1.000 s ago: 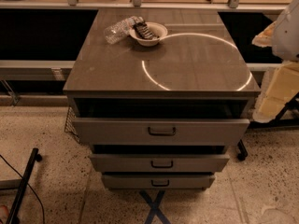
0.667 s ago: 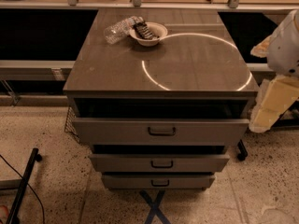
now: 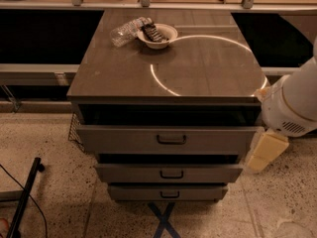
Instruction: Open top drawer
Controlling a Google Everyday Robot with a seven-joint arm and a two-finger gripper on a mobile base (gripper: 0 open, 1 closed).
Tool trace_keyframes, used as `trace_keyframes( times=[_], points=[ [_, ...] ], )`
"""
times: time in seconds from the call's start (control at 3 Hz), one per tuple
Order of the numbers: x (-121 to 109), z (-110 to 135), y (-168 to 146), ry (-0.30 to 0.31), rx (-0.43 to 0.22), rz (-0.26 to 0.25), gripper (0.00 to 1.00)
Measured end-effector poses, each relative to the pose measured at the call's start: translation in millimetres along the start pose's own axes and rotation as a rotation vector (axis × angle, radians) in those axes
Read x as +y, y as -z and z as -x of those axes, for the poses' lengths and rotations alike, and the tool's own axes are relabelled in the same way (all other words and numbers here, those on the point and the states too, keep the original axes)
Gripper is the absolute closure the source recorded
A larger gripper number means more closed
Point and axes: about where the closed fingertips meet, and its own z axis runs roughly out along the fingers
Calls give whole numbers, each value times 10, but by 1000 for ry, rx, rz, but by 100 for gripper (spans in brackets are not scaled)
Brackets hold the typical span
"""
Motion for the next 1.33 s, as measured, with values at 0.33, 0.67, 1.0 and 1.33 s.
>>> trace_keyframes(
  times=[0.33, 0.67, 1.0, 1.33],
  points=[
    [-127, 70, -65, -1, -33, -61, 0],
    [-77, 48, -224, -13, -36, -6, 0],
    [-12, 24, -593, -40, -73, 70, 0],
    [29, 18, -920, -69, -119, 117, 0]
  ],
)
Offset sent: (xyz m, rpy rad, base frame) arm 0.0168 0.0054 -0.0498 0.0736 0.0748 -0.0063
